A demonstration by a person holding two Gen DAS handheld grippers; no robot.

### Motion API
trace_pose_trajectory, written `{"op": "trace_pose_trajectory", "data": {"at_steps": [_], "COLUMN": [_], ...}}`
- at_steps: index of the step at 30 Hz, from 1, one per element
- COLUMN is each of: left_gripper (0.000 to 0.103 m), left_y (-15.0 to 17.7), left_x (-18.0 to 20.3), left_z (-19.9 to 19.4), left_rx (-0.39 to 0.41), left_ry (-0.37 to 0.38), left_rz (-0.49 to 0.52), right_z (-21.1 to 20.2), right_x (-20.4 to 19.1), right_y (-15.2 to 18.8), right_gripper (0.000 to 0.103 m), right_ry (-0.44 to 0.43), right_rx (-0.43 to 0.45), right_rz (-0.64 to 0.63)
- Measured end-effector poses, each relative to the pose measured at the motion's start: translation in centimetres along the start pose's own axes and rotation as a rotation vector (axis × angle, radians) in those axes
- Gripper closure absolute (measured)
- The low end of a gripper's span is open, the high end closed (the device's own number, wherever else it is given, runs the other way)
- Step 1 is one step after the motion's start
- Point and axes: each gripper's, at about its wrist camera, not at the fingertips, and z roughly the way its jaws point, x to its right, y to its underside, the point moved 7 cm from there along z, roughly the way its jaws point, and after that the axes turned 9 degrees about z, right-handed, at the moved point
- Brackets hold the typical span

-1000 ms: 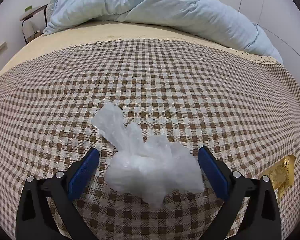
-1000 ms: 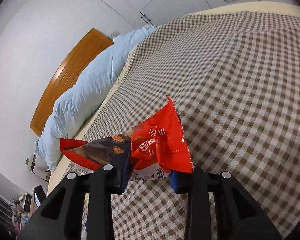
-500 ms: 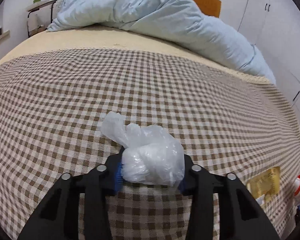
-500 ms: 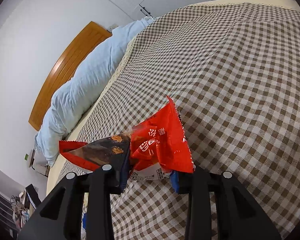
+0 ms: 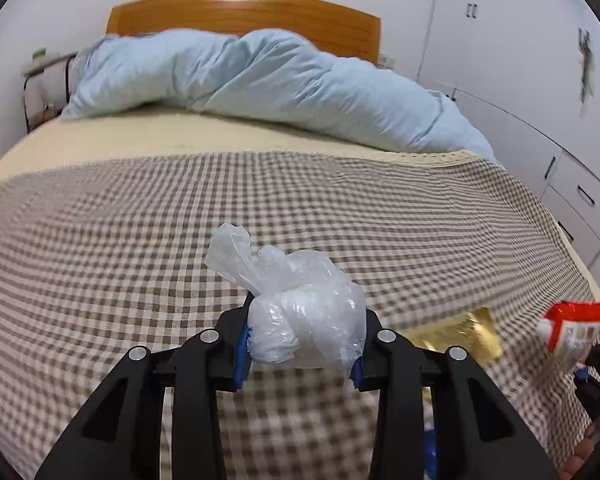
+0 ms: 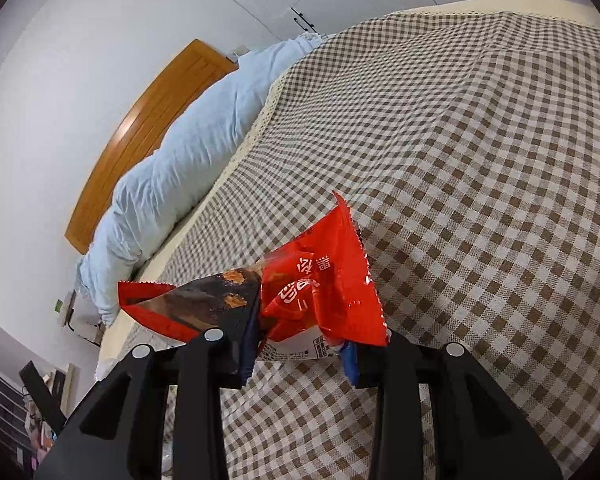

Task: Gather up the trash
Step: 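Close the left tool on the crumpled clear plastic bag, then carry the plastic bag and red packet down to the floor trash bag with both tools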

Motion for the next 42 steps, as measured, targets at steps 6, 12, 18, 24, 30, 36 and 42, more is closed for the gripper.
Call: {"op": "trace_pose_trajectory", "data": {"at_steps": [6, 12, 18, 24, 30, 36, 42], "left_gripper": [0.069, 0.069, 0.069, 0.069, 0.069, 0.069, 0.069], "left_y": [-1.9, -2.0, 0.7, 3.8, 6.5, 9.0, 11.0], "left_x": [2.1, 3.3, 4.4, 6.1, 7.9, 8.8, 9.5], "left_z": [-6.9, -13.6, -19.8, -25.6, -30.8, -35.3, -39.0], "left_rx": [0.051, 0.079, 0.087, 0.085, 0.091, 0.114, 0.127], "left_ry": [-0.034, -0.023, -0.018, -0.015, -0.005, 0.005, 0.014], "left_rz": [0.096, 0.066, 0.056, 0.060, 0.061, 0.059, 0.061], "right_z": [-3.7, -9.2, -14.3, -18.5, -23.7, -27.4, -30.1], "right_x": [-3.2, -4.6, -3.1, -1.8, -1.0, -1.2, -1.1], "right_y": [0.2, 1.4, 2.9, 4.5, 5.8, 7.7, 9.4], "right_gripper": [0.070, 0.070, 0.070, 0.070, 0.070, 0.070, 0.070], "right_ry": [-0.050, -0.076, -0.056, -0.039, -0.039, -0.057, -0.074], "right_rx": [0.019, 0.029, 0.024, 0.007, 0.012, 0.009, 0.004], "right_rz": [-0.069, -0.141, -0.191, -0.229, -0.272, -0.311, -0.342]}}
